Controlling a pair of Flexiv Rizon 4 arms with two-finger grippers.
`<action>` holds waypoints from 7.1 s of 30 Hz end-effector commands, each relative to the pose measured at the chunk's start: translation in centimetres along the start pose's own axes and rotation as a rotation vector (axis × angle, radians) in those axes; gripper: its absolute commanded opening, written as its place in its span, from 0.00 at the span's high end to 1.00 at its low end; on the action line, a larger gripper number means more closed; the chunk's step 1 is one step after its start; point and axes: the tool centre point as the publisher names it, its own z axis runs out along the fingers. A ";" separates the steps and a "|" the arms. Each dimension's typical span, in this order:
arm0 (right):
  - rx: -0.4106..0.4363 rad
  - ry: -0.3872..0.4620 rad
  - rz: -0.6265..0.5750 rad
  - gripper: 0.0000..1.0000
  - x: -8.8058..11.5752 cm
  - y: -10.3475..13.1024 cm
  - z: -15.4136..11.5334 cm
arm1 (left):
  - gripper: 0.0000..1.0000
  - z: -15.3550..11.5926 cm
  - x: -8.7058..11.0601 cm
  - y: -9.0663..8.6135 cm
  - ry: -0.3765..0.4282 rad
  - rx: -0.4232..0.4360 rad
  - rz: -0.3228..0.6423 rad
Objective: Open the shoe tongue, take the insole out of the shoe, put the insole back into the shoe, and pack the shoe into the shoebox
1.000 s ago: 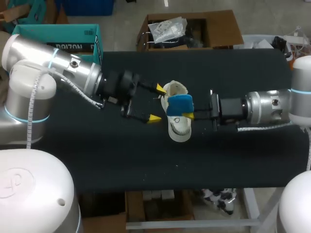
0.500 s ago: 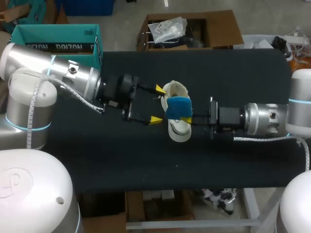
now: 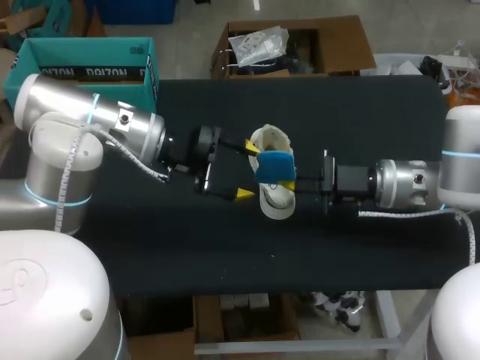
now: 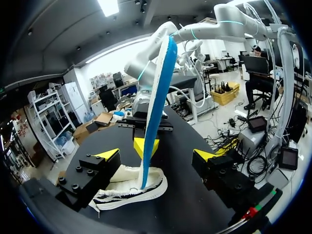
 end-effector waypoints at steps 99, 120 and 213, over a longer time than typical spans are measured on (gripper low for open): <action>-0.136 0.103 0.088 1.00 1.7 4.3 0.1 | 1.00 5.9 -5.9 6.9 0.154 -0.118 0.337; -0.141 0.104 0.092 1.00 1.9 4.6 0.2 | 1.00 5.8 -6.1 6.9 0.152 -0.119 0.328; -0.345 0.066 -0.260 0.78 2.6 5.3 -1.6 | 1.00 6.3 -5.8 6.8 0.073 -0.142 0.549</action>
